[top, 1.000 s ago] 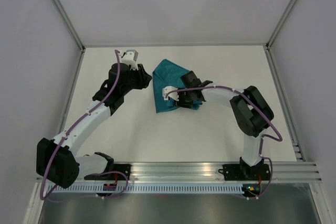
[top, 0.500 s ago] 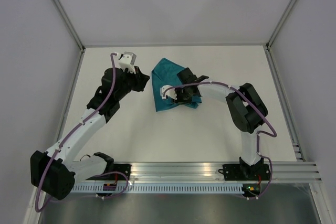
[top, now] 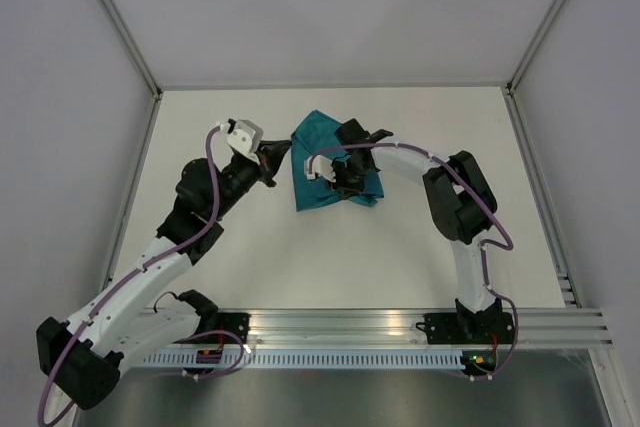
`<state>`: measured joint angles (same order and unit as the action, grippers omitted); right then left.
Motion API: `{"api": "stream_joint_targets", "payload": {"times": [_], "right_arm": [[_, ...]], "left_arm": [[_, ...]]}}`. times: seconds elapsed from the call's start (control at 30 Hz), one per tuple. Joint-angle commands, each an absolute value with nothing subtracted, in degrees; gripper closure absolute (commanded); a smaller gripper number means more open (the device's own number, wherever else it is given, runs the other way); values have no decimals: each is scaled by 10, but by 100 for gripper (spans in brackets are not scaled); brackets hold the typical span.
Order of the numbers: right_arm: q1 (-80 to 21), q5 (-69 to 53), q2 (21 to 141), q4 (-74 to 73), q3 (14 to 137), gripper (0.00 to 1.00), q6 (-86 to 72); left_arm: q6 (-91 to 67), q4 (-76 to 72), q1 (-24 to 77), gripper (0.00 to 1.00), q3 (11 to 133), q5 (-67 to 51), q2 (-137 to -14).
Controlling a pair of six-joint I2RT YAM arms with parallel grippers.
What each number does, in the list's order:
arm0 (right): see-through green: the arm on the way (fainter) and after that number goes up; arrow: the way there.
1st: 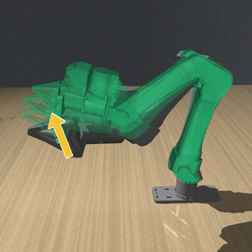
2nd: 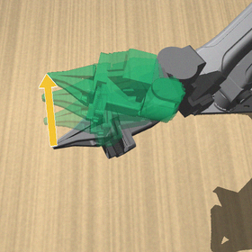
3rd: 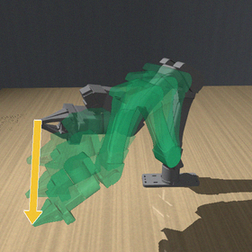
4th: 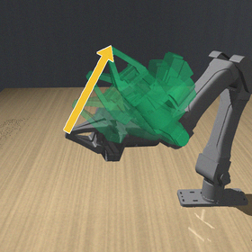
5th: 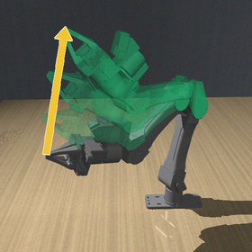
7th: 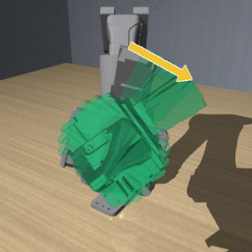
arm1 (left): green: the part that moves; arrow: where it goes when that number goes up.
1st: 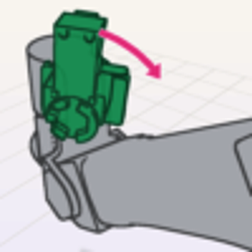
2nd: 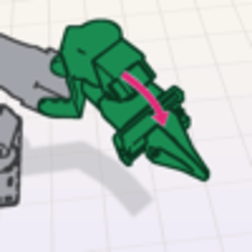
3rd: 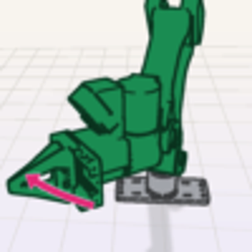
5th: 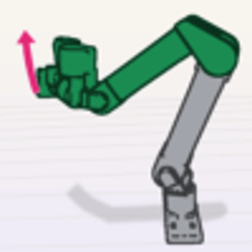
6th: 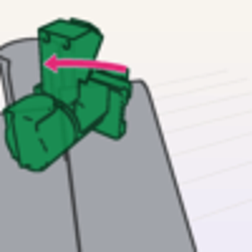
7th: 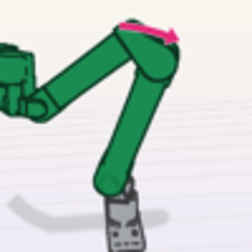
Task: Fold the napkin, place the utensils inside, and roll it up
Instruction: Roll the napkin with the utensil
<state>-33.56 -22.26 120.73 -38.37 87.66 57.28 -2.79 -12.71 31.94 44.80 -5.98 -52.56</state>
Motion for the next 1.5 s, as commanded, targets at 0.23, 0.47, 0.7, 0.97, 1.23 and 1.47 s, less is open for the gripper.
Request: {"api": "stream_joint_targets", "payload": {"times": [0.23, 0.47, 0.7, 0.97, 1.23, 1.47], "right_arm": [[-316, -264, 1306, -534, 929, 84, 575], [-309, -273, 1324, -568, 952, 84, 582], [-297, -284, 1342, -614, 984, 85, 598], [-283, -295, 1366, -667, 1012, 86, 616], [-280, -301, 1394, -715, 1038, 87, 629], [-273, -304, 1411, -747, 1056, 88, 638]], "left_arm": [[184, -125, 440, 86, 471, -53, -542], [242, -47, 503, 74, 482, -6, -603], [270, -36, 537, 68, 479, 30, -678], [294, -59, 547, 66, 471, 47, -769], [331, -138, 547, 61, 444, 60, -837], [357, -172, 546, 59, 462, 40, -911]]}}
